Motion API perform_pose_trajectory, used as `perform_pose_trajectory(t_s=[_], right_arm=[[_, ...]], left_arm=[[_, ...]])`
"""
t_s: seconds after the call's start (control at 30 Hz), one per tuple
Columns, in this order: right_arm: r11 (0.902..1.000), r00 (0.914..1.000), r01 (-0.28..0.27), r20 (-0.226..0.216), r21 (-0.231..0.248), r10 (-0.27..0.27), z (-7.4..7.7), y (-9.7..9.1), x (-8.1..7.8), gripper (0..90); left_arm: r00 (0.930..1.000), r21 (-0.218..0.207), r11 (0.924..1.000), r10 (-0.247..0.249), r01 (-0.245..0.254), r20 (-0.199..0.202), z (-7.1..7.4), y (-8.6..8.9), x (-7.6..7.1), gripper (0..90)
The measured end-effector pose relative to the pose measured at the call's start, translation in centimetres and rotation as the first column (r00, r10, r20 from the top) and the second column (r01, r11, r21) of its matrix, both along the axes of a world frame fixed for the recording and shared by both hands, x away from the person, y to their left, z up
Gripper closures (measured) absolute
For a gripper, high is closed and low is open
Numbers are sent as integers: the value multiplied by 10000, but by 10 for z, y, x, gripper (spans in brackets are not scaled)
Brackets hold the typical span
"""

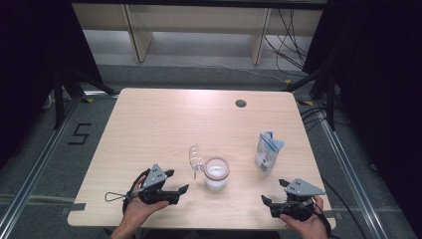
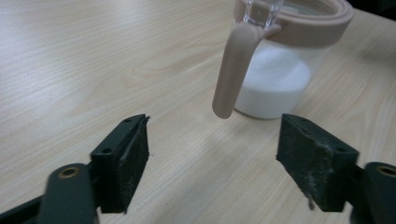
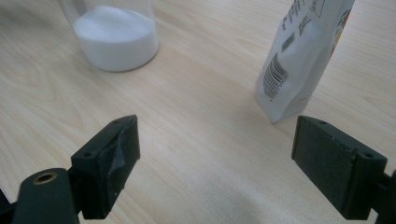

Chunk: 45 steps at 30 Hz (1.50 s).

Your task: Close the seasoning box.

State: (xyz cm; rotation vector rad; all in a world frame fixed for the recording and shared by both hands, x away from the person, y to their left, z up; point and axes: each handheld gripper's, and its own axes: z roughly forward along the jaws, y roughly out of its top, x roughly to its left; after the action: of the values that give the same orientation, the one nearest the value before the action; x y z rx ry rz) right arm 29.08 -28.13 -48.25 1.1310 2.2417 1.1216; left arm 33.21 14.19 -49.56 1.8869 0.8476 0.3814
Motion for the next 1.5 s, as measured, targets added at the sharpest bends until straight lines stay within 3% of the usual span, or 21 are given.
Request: perform_pose_trajectory(t_s=[0.13, 0.23, 0.27, 0.33, 0.53, 0.57, 0.83, 0.97, 1.5], right_arm=[[9995, 9993, -310, 206, -84, 311, 0, -1, 2, 163], [9996, 9992, -267, 307, -56, 269, 0, 0, 1, 163], [9990, 9986, -414, 311, -170, 419, 0, -1, 2, 164], [9993, 9993, -318, 184, -172, 321, 0, 1, 0, 165], [9987, 9986, -428, 305, -273, 437, 0, 1, 1, 166], [9986, 9985, -435, 316, -285, 444, 0, 1, 1, 166], [9990, 9990, -400, 208, -213, 404, -1, 3, 0, 168], [9989, 9988, -419, 228, -219, 424, -1, 4, 0, 168], [9988, 9991, -428, 31, -240, 428, -1, 4, 1, 174]], left_arm=[[9995, -221, 9994, 271, -267, 188, 6, 2, 3, 399], [9990, -407, 9991, 124, -107, 425, 9, 2, 3, 465], [9989, -332, 9994, 37, -21, 471, 10, 2, 2, 557], [9968, -278, 9991, -288, 309, 749, 15, 1, 0, 639], [9939, -253, 9988, -379, 408, 1033, 20, -3, 0, 772], [9935, -70, 9994, -320, 330, 1092, 23, -3, 0, 785], [9886, -273, 9988, -364, 408, 1459, 35, -9, 4, 811], [9877, -161, 9990, -394, 424, 1512, 40, -12, 6, 816], [9879, -285, 9979, -529, 577, 1458, 46, -21, 10, 815]])
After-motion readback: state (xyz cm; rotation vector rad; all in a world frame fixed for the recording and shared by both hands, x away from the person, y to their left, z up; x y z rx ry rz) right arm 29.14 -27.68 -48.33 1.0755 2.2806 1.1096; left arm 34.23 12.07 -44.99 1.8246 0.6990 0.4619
